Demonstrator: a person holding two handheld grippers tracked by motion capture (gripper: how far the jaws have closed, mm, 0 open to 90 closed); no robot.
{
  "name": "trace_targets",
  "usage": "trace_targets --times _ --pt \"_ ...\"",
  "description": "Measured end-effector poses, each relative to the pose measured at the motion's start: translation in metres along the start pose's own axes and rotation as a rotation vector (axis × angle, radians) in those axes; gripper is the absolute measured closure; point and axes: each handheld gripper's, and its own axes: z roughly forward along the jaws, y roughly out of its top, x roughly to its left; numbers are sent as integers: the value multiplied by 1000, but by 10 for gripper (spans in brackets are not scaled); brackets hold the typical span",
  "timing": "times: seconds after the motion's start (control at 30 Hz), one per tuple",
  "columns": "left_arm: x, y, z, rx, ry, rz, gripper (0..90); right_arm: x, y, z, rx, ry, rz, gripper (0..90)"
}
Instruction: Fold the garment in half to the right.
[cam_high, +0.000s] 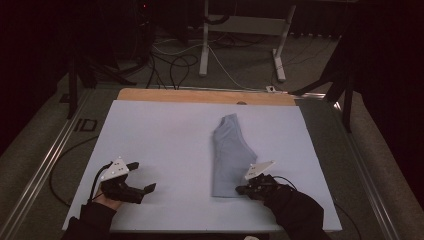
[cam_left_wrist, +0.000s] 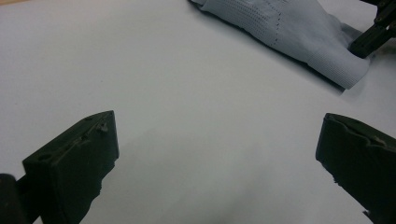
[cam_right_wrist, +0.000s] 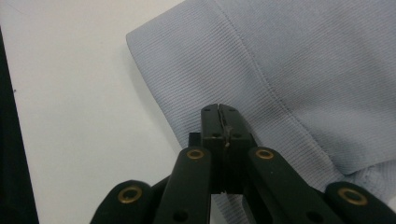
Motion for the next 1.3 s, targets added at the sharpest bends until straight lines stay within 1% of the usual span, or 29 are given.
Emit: trace_targets --times 0.03,0.1,0.2,0.23,0.27,0.3,0.33,0.4,0.43,0.47,0.53,0.57,0.63,0.67,0.73,0.77,0.83,0.87,0.9,0.97,1.0,1.03,1.07,1.1,1.17,1.23,1.27,1.3 --pt "0 0 0 -1 0 2 3 0 0 0 -1 1 7 900" --pt "0 0 0 -1 -1 4 3 0 0 0 -2 -4 -9 900" --pt "0 0 -1 -5 -1 -1 3 0 1 0 -5 -4 -2 900" --pt "0 0 -1 -4 0 1 3 0 3 -2 -19 8 1 900" --pt "0 0 -1 -6 0 3 3 1 4 -3 -22 4 -8 899" --pt "1 1 -2 -7 1 2 3 1 6 -5 -34 4 -14 870" --pt "1 1 -2 -9 1 -1 3 0 7 -7 -52 13 -9 850" --pt "2 1 -3 -12 1 -2 3 0 11 -9 -67 12 -8 802" --pt "2 1 -3 -11 1 0 3 0 13 -10 -74 18 -2 768" --pt "2 1 -3 -11 2 1 3 -1 15 -12 -89 25 -8 755" --pt "2 1 -4 -13 3 -5 3 -2 19 -14 -111 27 -9 651" --pt "2 1 -4 -13 4 -4 3 -2 21 -16 -125 28 -8 620" --pt "2 1 -4 -14 5 0 3 -3 25 -18 -144 27 -18 503" --pt "3 1 -5 -16 7 -2 3 -4 26 -18 -152 27 -23 478" --pt "3 1 -5 -19 6 -6 3 -7 28 -19 -172 24 -12 407" --pt "3 1 -5 -19 6 -3 3 -9 29 -19 -177 26 -4 393" --pt "3 1 -5 -17 6 -4 3 -11 30 -21 -193 27 0 334" --pt "3 1 -5 -17 5 -6 3 -12 30 -21 -195 18 0 322" --pt "3 1 -5 -16 5 -5 3 -13 30 -22 -202 16 9 288" --pt "3 1 -5 -13 4 1 3 -15 30 -22 -208 19 19 205" --pt "2 1 -5 -14 4 0 3 -16 30 -23 -211 21 24 133" --pt "2 1 -5 -14 4 0 3 -16 30 -23 -211 21 24 133" --pt "2 1 -5 -18 4 -3 3 -19 29 -23 -211 46 28 88" --pt "2 1 -5 -18 3 -1 3 -23 27 -23 -223 52 59 87" --pt "2 1 -5 -16 3 1 3 -24 25 -24 -224 35 58 86" --pt "3 1 -5 -17 3 -4 3 -25 25 -25 -230 31 60 86" --pt "3 1 -5 -17 4 -4 3 -26 23 -26 -241 8 63 86" --pt "2 1 -5 -18 2 0 3 -26 23 -27 -243 -3 61 86"
